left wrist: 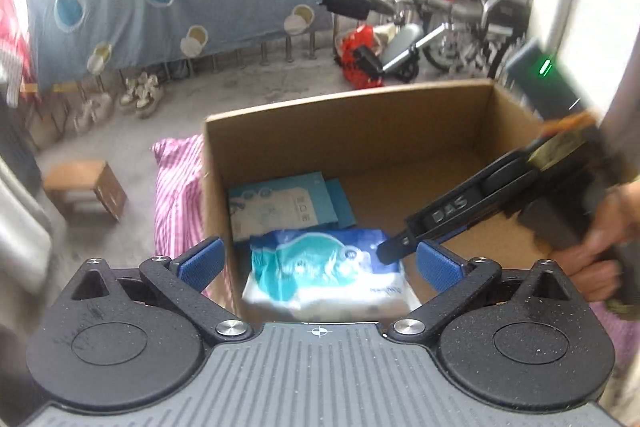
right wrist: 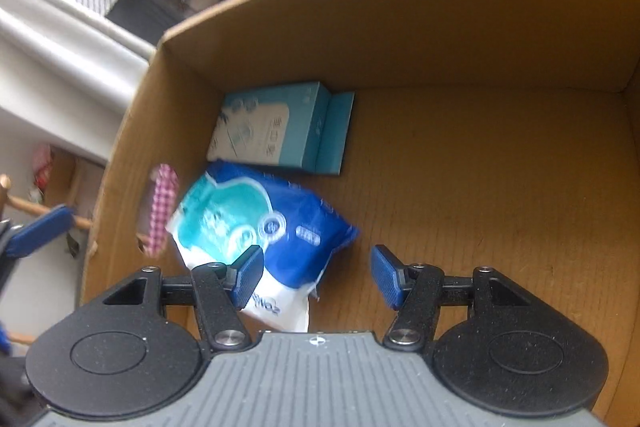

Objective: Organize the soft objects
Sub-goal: 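Lower the wipes pack into the cardboard box beside the bandage box, release, then move the right gripper back to the teal towel on the table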

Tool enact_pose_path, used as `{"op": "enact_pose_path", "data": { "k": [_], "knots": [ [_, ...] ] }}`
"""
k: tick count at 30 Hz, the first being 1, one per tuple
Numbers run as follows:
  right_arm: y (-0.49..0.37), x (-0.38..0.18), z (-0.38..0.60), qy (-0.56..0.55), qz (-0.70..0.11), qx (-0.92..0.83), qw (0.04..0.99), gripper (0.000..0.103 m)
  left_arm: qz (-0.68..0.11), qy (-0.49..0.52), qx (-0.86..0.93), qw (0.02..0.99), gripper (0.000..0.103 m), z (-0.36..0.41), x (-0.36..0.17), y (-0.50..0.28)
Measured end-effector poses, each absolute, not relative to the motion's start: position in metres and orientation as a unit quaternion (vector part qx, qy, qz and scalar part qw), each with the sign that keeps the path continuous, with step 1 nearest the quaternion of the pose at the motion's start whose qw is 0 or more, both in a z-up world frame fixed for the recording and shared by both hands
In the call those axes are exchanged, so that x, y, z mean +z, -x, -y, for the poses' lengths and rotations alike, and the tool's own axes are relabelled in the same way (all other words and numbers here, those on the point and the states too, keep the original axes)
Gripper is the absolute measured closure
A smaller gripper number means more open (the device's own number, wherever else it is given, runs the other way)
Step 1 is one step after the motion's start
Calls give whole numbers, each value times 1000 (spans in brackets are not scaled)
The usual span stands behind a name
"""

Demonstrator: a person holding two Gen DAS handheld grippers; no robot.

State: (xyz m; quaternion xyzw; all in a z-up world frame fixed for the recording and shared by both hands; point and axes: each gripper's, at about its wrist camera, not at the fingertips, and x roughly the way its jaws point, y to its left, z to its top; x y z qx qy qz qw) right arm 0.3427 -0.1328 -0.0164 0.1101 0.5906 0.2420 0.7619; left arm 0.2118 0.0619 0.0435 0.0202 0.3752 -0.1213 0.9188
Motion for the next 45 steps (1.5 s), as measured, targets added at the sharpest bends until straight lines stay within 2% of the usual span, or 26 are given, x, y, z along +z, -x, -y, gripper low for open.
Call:
{"op": "enact_pose_path", "data": {
  "k": [6,11,28,33,40,45],
  "knots": [
    [-350,-22,110,-88,-608,244,750,54,-358,52,-122,924,1,-89,55,-179],
    [-356,-13,91,-66,-596,241,763,57,-356,69,-115,925,1,-97,50,-164],
    [-369,-3,85,-56,-560,212,799,56,-360,96,-99,923,1,-115,36,-157],
    [-362,19,105,-86,-530,215,816,52,-353,105,-96,925,1,-120,40,-145],
    [-296,87,152,-115,-453,264,844,51,-347,116,-101,925,1,-125,43,-120],
    [-221,120,182,-128,-402,309,852,45,-345,115,-119,924,1,-116,39,-100]
  ]
}}
